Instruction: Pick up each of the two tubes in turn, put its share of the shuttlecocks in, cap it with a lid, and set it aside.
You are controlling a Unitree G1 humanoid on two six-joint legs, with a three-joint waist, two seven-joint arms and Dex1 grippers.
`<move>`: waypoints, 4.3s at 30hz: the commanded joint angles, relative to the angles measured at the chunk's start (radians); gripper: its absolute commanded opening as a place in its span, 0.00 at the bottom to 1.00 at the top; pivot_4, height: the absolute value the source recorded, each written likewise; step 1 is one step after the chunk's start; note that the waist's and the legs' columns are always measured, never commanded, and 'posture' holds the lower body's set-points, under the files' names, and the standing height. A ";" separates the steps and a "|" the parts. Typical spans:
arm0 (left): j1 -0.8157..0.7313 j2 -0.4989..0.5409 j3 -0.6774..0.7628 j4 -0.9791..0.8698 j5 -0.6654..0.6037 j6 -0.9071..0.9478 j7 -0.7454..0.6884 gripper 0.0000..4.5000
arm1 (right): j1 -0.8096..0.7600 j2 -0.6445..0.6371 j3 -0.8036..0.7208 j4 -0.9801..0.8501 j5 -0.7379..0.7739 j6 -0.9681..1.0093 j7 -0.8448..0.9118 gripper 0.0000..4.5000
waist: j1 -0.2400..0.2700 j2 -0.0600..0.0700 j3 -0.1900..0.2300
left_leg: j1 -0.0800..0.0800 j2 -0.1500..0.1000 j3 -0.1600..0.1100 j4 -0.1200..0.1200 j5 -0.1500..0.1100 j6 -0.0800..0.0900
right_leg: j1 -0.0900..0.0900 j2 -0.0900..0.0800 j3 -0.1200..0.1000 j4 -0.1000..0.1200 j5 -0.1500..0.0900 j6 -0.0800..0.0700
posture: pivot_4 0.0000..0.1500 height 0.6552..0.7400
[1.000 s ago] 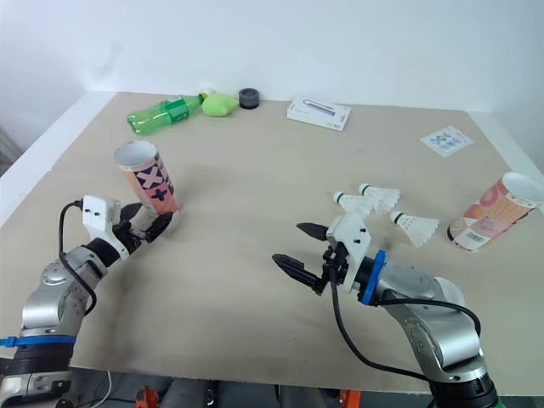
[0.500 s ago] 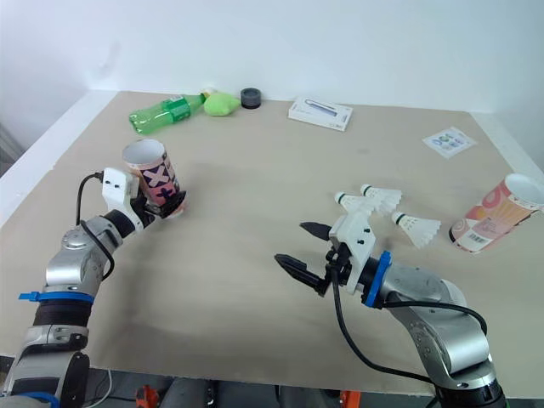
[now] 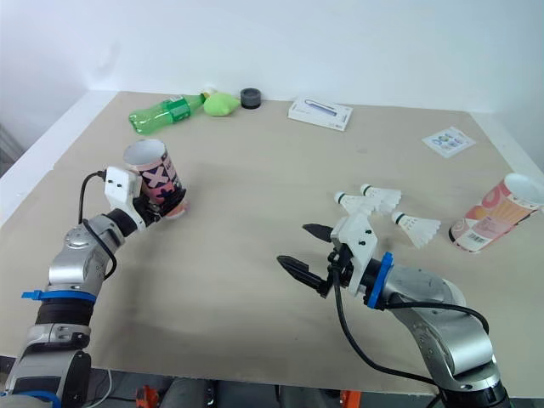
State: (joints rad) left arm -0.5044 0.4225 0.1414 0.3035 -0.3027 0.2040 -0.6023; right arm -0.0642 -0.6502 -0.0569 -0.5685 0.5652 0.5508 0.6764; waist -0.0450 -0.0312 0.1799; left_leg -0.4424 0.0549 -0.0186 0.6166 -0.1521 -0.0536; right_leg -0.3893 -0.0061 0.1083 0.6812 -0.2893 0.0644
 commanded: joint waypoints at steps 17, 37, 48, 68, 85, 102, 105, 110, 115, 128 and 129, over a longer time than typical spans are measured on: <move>-0.100 0.268 -0.327 -0.255 -0.036 0.086 -0.724 0.76 | 0.138 -0.108 -0.296 0.013 0.054 0.033 0.031 1.00 | 0.000 0.000 0.000 | 0.000 0.000 0.000 0.000 0.000 0.000 | 0.000 0.000 0.000 0.000 -0.001 0.000 | 1.00 0.87; -0.226 0.162 -0.413 -0.104 0.026 0.048 -0.834 0.76 | -0.017 -0.051 -0.199 0.278 -0.119 0.020 -0.089 1.00 | -0.002 0.001 0.001 | -0.001 0.000 0.000 0.001 0.000 0.001 | 0.000 0.000 0.000 0.001 -0.001 0.000 | 1.00 0.87; -0.259 0.156 -0.430 -0.076 0.072 0.024 -0.874 0.76 | -0.226 0.027 -0.094 0.539 -0.198 -0.077 -0.063 1.00 | -0.002 0.002 0.001 | -0.001 0.000 0.000 0.001 0.000 0.002 | -0.001 0.001 0.000 0.001 0.000 0.000 | 1.00 0.87; -0.333 0.248 -0.467 -0.120 0.068 0.110 -1.001 0.75 | -0.288 0.107 -0.070 0.616 -0.191 -0.149 0.023 0.01 | -0.003 0.003 0.001 | -0.001 0.000 0.000 0.001 0.000 0.002 | -0.001 0.001 0.000 0.001 0.000 -0.001 | 1.00 0.87; -0.420 0.218 -0.621 0.015 0.111 -0.017 -1.012 0.75 | -0.155 -0.294 -0.213 -0.114 0.029 -0.015 0.250 0.01 | 0.005 0.006 0.002 | -0.002 -0.001 -0.002 0.003 0.000 0.003 | 0.000 -0.001 -0.002 0.002 -0.002 0.002 | 1.00 0.87; -0.478 0.166 -0.652 0.086 0.108 -0.026 -1.012 0.75 | -0.503 -0.291 0.142 -0.077 -0.090 -0.040 0.307 0.01 | 0.023 0.006 0.002 | -0.004 -0.005 -0.002 0.006 0.001 0.004 | 0.001 -0.005 -0.001 0.001 -0.002 0.003 | 1.00 0.87; -0.476 0.163 -0.649 0.077 0.108 -0.017 -1.012 0.75 | -0.554 -0.267 0.186 -0.034 -0.119 -0.033 0.314 0.29 | 0.023 0.006 0.002 | -0.004 -0.004 -0.002 0.006 0.001 0.004 | 0.000 -0.005 -0.002 0.001 -0.002 0.003 | 1.00 0.87; -0.473 0.155 -0.650 0.058 0.101 0.002 -1.012 0.75 | -0.551 -0.259 0.168 -0.024 -0.134 -0.034 0.311 0.83 | 0.024 0.006 0.002 | -0.006 -0.006 -0.002 0.006 0.001 0.005 | 0.000 -0.006 -0.002 0.001 0.000 0.002 | 1.00 0.87; -0.471 0.133 -0.657 0.068 0.119 -0.002 -1.012 0.75 | -0.454 -0.286 -0.024 -0.035 -0.005 0.001 0.330 0.97 | 0.027 0.006 0.002 | -0.007 -0.008 -0.005 0.005 0.001 0.005 | 0.000 -0.008 -0.006 0.001 0.000 0.000 | 1.00 0.87; -0.505 0.071 -0.657 0.093 0.109 0.017 -1.012 0.75 | 0.134 -0.295 -0.582 0.081 -0.078 0.011 0.314 0.97 | 0.047 0.008 0.000 | -0.009 -0.012 -0.010 0.009 0.001 0.005 | 0.004 -0.012 -0.011 0.001 -0.004 0.008 | 1.00 0.87; -0.510 0.068 -0.658 0.097 0.108 0.019 -1.012 0.75 | 0.159 -0.291 -0.598 0.101 -0.084 0.001 0.316 0.97 | 0.047 0.008 0.000 | -0.009 -0.012 -0.010 0.009 0.001 0.005 | 0.004 -0.012 -0.011 0.001 -0.004 0.008 | 1.00 0.87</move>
State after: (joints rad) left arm -0.9948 0.5112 -0.5028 0.4089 -0.1740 0.2167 -1.6156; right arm 0.0735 -0.9460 -0.5860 -0.4900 0.4926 0.5816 0.9845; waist 0.0022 -0.0234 0.1800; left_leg -0.4512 0.0423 -0.0284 0.6257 -0.1511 -0.0486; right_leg -0.3855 -0.0185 0.0977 0.6820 -0.2935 0.0732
